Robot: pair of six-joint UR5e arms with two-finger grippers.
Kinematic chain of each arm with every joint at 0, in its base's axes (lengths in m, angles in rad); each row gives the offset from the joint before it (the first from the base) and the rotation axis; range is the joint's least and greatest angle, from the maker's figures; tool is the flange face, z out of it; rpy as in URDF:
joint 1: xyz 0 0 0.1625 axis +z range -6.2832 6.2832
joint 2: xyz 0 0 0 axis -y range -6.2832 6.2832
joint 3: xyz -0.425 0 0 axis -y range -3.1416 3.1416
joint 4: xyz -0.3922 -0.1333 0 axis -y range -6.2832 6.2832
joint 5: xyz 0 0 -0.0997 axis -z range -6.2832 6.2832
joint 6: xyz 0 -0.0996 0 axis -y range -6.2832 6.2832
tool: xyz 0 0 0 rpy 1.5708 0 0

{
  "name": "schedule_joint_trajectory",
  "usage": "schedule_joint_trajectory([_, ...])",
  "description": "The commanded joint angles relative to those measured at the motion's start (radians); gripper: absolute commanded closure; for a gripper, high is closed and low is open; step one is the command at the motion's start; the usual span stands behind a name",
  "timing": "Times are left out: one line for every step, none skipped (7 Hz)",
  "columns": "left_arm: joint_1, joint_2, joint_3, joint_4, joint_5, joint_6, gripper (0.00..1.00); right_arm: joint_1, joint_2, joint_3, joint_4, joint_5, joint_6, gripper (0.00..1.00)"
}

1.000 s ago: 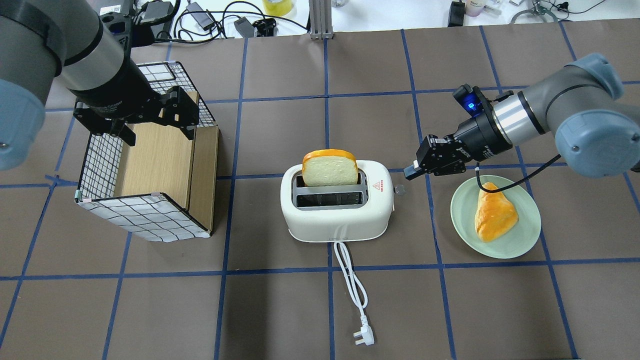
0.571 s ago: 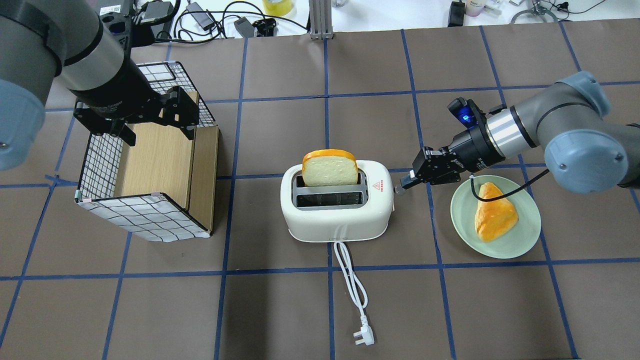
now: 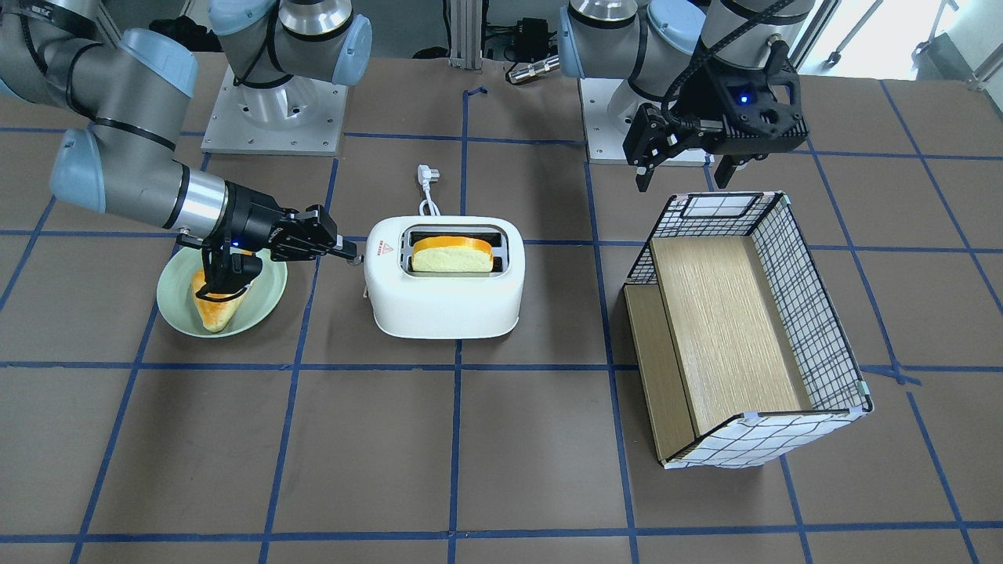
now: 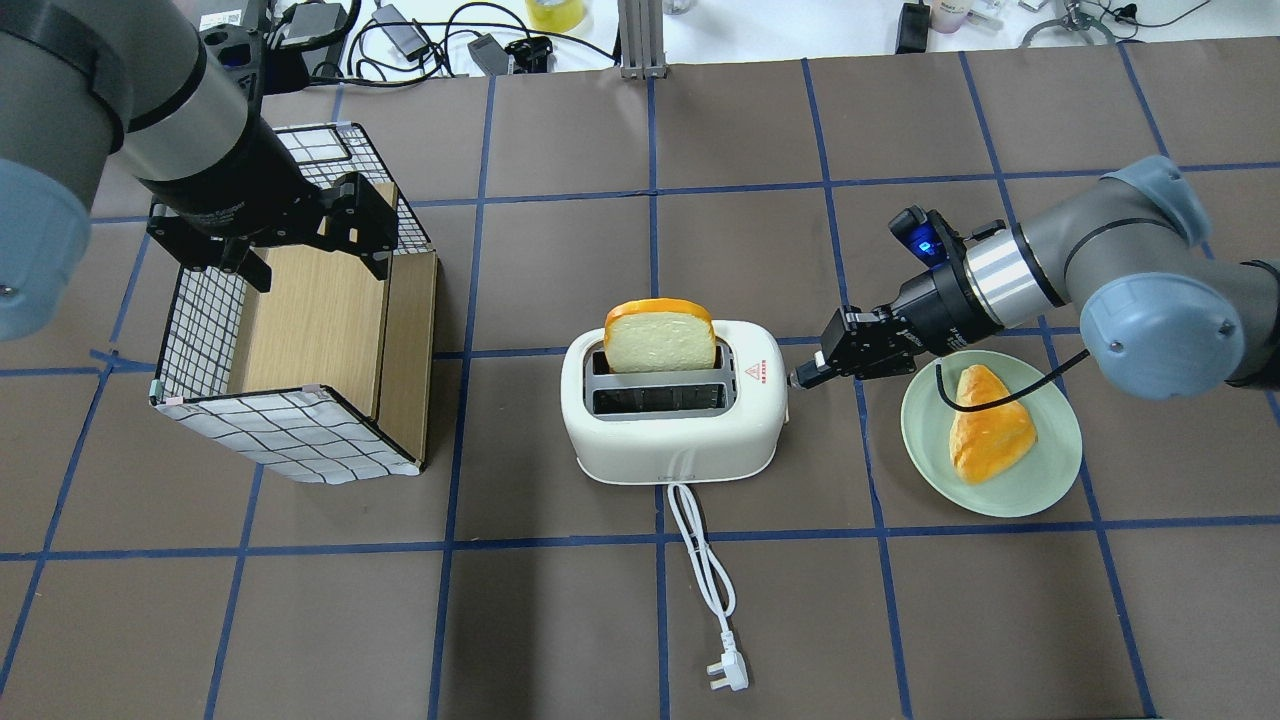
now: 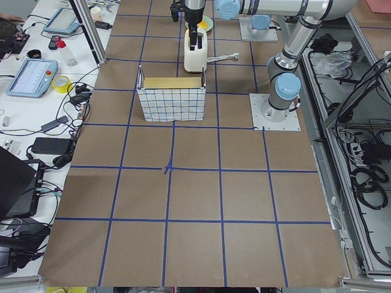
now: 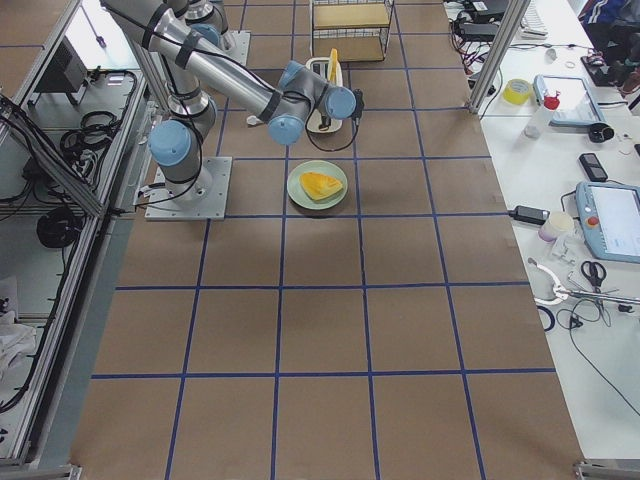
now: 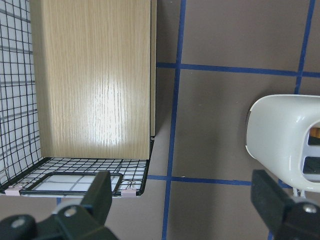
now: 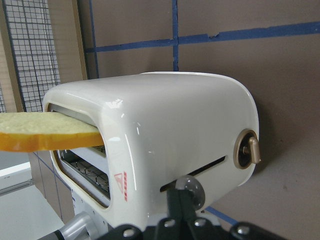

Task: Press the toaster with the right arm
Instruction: 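Press the toaster lever down with the right gripper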

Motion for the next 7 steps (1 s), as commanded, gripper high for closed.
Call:
schedule_joint_trajectory([0.0,0.0,0.0,0.0,-0.001,0.0,0.0,0.0,0.03,0.015,-0.049,0.0,-0.002,1.0])
schedule_joint_trajectory([0.0,0.0,0.0,0.0,0.001,0.0,0.0,0.0,0.033,0.019,-0.059,-0.009,-0.005,1.0])
schedule_joint_trajectory([0.0,0.0,0.0,0.0,-0.001,0.0,0.0,0.0,0.048,0.041,-0.103,-0.01,-0.005,1.0])
schedule_joint_trajectory([0.0,0.0,0.0,0.0,0.001,0.0,0.0,0.0,0.057,0.077,-0.168,-0.015,-0.003,1.0])
schedule_joint_trajectory([0.0,0.0,0.0,0.0,0.001,0.0,0.0,0.0,0.056,0.087,-0.183,-0.016,-0.003,1.0])
schedule_joint_trajectory([0.0,0.0,0.0,0.0,-0.001,0.0,0.0,0.0,0.058,0.085,-0.183,-0.016,-0.005,1.0])
schedule_joint_trajectory([0.0,0.0,0.0,0.0,-0.001,0.0,0.0,0.0,0.055,0.081,-0.181,-0.019,0.003,1.0])
